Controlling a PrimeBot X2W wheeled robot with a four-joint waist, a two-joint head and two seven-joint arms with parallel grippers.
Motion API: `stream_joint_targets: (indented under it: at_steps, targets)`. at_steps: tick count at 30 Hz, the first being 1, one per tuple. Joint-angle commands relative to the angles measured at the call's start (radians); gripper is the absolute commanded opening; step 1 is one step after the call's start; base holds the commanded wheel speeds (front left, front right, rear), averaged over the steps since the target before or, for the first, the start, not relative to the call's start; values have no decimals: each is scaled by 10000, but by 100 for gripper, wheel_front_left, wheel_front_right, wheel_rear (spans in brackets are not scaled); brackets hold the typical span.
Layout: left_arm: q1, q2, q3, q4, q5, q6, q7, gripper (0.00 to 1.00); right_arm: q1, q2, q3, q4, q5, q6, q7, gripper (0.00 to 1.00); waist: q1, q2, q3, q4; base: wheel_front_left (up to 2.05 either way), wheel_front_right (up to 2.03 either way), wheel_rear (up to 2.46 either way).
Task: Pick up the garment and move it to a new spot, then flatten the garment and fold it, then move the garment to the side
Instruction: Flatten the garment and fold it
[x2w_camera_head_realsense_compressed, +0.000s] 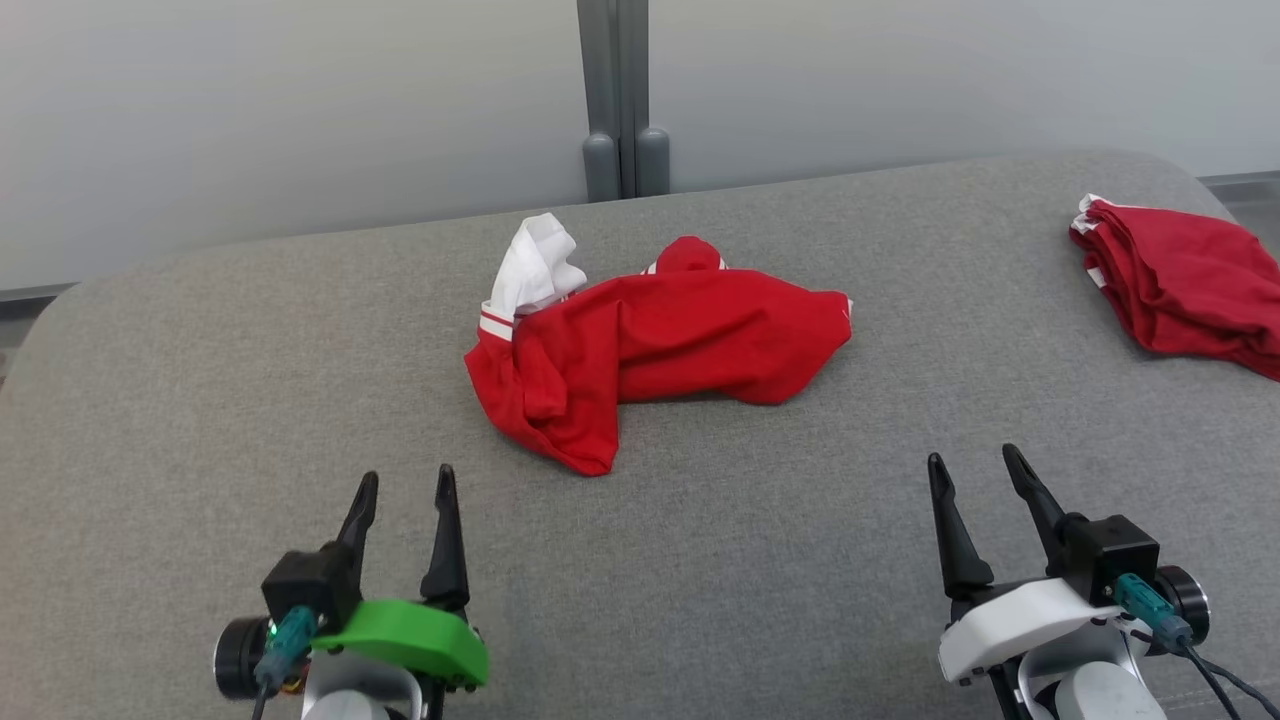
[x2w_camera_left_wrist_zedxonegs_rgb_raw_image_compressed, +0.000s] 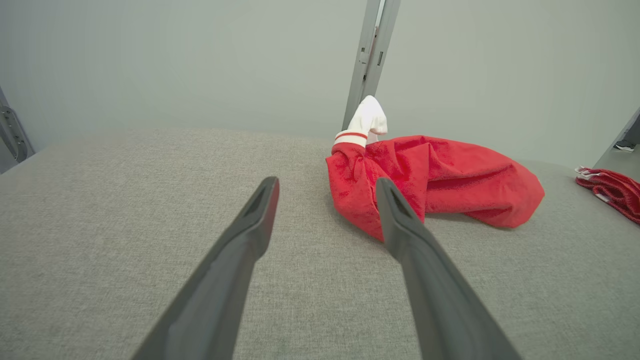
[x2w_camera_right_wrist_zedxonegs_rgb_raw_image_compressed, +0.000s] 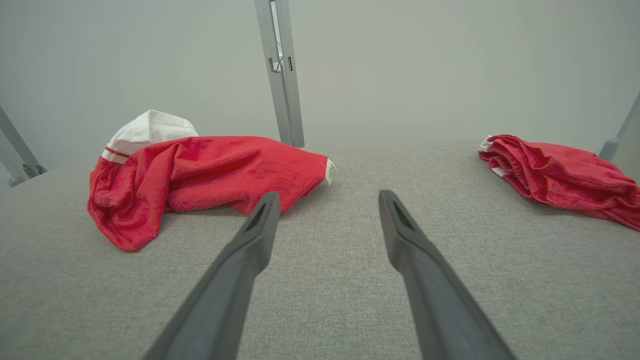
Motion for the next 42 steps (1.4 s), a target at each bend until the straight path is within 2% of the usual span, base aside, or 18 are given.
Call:
stream_joint_targets:
  at_steps: [1,6,14,19,25,26,28,29,36,39,42]
  targets:
    - [-476,92,-98,187,90,-111,192,100,-161,-24,25,-61,29,-15,-47,100,0,0,191,-150,0,0,0]
    - [-2228,220,-398,1034,366,-281,1038,100,-434,-25,211,-169,55,-15,-47,100,0,0,758,-589,0,0,0]
    - [-4759,441,-234,3350,329,-196,1924,100,-1069,-24,534,-276,269,-15,-41,100,0,0,1922,-1661,0,0,0]
    - [-5695,720,-97,4770,306,-211,1831,100,-1286,-21,442,-318,357,-15,-41,100,0,0,2452,-2123,0,0,0]
    - [-6358,865,-69,5908,247,-263,1536,100,-1408,-17,300,-341,344,-15,-41,100,0,0,2635,-2257,0,0,0]
    - [-6453,875,-17,6019,222,-199,1389,95,-1421,-19,287,-348,352,-16,-41,100,0,0,2639,-2256,0,0,0]
    - [-6607,851,78,6220,158,-65,1001,36,-1458,-19,263,-362,378,-15,-41,100,0,0,2638,-2228,0,0,0]
    - [-6693,818,132,6313,116,-41,777,0,-1455,-19,250,-380,390,-15,-41,100,0,0,2623,-2187,0,0,0]
    - [-6676,521,422,6098,-220,-200,40,0,-1265,-19,122,-388,266,-15,-41,100,0,0,2356,-1667,0,0,0]
    - [-6306,360,674,5223,-339,-75,-25,0,-1184,-22,32,-425,223,-15,-41,100,0,0,2204,-1320,0,0,0]
    - [-5592,231,1061,3731,-390,72,-17,0,-1140,-22,-82,-418,129,-15,-41,100,0,0,2053,-926,0,0,0]
